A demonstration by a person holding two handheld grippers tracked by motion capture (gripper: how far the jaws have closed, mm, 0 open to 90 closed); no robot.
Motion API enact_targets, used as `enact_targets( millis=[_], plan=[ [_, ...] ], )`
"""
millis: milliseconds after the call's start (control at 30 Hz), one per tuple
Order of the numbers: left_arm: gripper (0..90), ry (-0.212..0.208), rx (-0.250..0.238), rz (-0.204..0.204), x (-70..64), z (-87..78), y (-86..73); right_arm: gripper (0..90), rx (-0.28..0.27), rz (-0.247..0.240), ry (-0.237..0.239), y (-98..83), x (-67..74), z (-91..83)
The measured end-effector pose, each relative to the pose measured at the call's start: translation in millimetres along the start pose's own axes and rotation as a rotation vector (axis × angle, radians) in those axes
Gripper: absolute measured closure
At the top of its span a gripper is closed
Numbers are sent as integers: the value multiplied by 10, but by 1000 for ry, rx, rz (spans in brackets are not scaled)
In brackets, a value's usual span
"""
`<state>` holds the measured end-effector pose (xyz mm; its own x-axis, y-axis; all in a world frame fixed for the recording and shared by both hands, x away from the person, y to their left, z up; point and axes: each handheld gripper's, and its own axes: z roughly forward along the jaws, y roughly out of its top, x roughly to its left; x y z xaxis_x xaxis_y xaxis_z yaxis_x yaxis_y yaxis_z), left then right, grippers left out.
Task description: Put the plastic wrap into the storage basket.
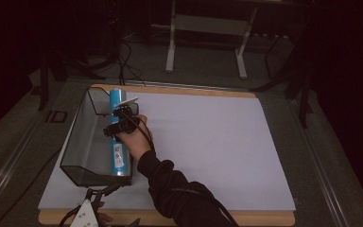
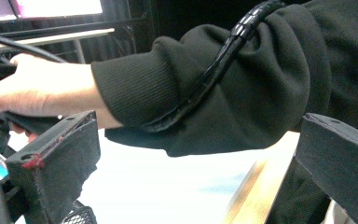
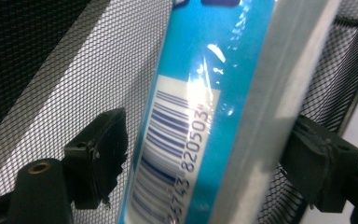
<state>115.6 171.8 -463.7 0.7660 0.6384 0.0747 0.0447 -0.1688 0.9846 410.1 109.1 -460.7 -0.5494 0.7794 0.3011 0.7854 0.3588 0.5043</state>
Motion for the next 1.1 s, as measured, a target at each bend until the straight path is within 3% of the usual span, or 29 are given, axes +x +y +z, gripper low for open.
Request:
enact_targets(
  millis=[33,67,100,167,300,667,833,933,1100],
  plan=[
    [7,0,0,0,0,0,0,175,-27,-32,-2,-1,-17,-86],
    [7,-1,0,-1,1,1,-1,175,-27,-32,-2,-1,-17,-86],
    [7,-1,1,-2,4,2,-1,175,-64,-48,1,-9,-39,-187],
    [7,-2,2,-5,7,6,-3,174,-73,-53,7,-14,-48,-225],
    [7,-2,7,-5,3,16,-4,151,-122,-111,16,-57,-97,-425],
    [6,-3,18,-5,3,48,-10,151,-143,-186,62,-318,-376,-774],
    [6,-9,27,-1,-1,76,-13,151,-158,-169,67,-448,-513,-885],
    [6,-9,31,0,5,86,-13,143,-172,-156,101,-520,-612,-945],
    [7,-4,40,2,0,104,-14,133,-176,-164,111,-672,-760,-1076]
  ],
)
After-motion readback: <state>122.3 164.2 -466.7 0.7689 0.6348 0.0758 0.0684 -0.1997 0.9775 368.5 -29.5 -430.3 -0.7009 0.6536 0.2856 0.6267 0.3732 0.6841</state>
